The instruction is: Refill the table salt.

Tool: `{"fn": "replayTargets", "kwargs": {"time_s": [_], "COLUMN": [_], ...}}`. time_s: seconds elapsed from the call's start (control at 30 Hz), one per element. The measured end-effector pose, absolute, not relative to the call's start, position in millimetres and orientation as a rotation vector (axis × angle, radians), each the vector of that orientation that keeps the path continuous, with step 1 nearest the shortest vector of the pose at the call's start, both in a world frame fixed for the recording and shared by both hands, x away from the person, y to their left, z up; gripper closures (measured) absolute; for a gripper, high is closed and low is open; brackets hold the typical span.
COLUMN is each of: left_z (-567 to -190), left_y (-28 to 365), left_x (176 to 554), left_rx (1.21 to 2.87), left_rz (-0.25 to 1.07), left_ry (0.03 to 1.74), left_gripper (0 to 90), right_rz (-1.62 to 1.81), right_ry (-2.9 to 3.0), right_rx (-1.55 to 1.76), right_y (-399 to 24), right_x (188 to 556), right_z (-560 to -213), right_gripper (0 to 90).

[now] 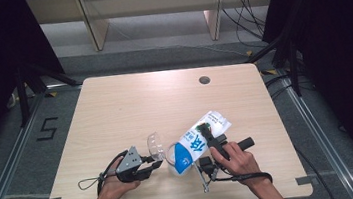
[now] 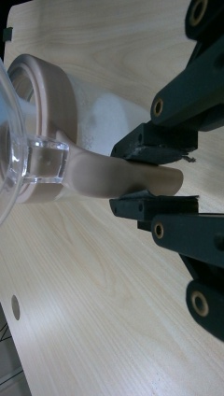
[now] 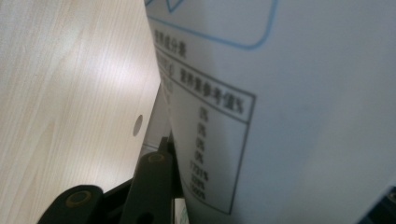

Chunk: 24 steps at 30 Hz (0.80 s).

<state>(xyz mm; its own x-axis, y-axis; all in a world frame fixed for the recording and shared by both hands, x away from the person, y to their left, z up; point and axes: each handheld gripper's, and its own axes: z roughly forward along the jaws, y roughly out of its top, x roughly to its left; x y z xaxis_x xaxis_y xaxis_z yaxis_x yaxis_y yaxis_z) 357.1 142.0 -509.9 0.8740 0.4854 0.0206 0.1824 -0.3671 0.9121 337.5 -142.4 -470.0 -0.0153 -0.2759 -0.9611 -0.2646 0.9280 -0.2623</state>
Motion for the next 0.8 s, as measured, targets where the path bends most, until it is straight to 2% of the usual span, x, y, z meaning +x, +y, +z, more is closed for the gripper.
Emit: {"fn": "replayTargets", "kwargs": {"time_s": [0.8], "left_z": [-510.0], "left_y": [142.0], "left_x": [357.1], "left_rx": [1.948], "left_rz": [0.345], "left_ry": [0.491], "left_gripper": [73.0], "right_rz": [-0.019], "right_ry": [1.596], "right_rx": [-0.446], "right_y": [-141.5], "right_x": [337.0], "right_z": [-469.1], "right_gripper": [68.6]}}
